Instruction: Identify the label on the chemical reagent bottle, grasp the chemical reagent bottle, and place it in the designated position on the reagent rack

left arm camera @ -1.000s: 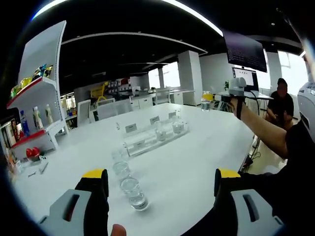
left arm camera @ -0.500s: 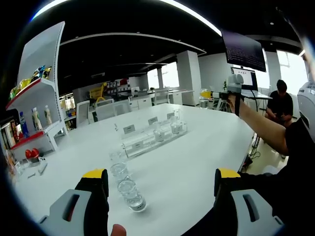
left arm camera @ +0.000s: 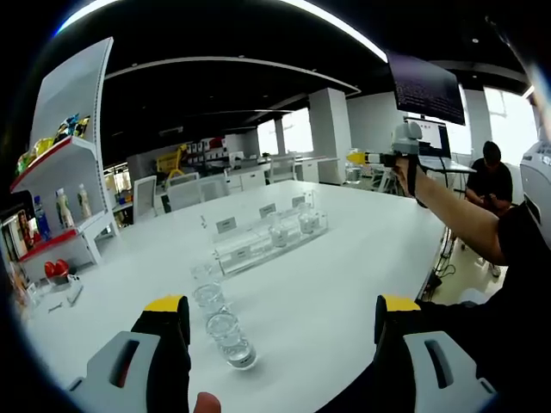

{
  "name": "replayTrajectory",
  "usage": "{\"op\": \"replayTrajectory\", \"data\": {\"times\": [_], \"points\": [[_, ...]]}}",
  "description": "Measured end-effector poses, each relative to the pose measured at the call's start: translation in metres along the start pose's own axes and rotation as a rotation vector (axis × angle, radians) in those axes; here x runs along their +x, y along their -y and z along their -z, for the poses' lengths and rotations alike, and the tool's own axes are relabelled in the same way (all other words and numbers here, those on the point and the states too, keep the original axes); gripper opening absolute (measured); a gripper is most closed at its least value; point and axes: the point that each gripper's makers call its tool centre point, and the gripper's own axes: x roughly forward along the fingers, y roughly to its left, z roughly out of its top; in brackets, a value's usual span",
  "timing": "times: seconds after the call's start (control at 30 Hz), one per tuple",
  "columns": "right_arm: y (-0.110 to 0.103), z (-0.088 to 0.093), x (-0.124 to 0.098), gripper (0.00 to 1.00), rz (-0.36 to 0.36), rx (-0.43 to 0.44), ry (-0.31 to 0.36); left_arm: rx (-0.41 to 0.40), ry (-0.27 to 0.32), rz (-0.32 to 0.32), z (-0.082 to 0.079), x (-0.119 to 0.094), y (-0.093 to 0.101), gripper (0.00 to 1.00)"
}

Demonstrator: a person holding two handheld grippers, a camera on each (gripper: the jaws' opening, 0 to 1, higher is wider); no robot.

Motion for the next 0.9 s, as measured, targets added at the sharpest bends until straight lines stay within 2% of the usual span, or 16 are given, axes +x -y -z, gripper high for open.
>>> {"op": "replayTrajectory", "data": {"times": [0.27,0.63,0.9], "points": [[0.003,-0.01,0.008,0.15,0.0,0.01,0.007,0.003,0.002,-0.012,-0.001,-0.003,-0.004,0.88],[0.01,-0.014,0.013,0.15,0.006,0.011,0.006,0.007,0.002,-0.026,-0.001,-0.007,-0.006,0.88],[0.008,-0.03,0.02,0.15,0.003,-0.008,0.022,0.012,0.001,-0.021,-0.002,-0.005,-0.005,0.88]]}}
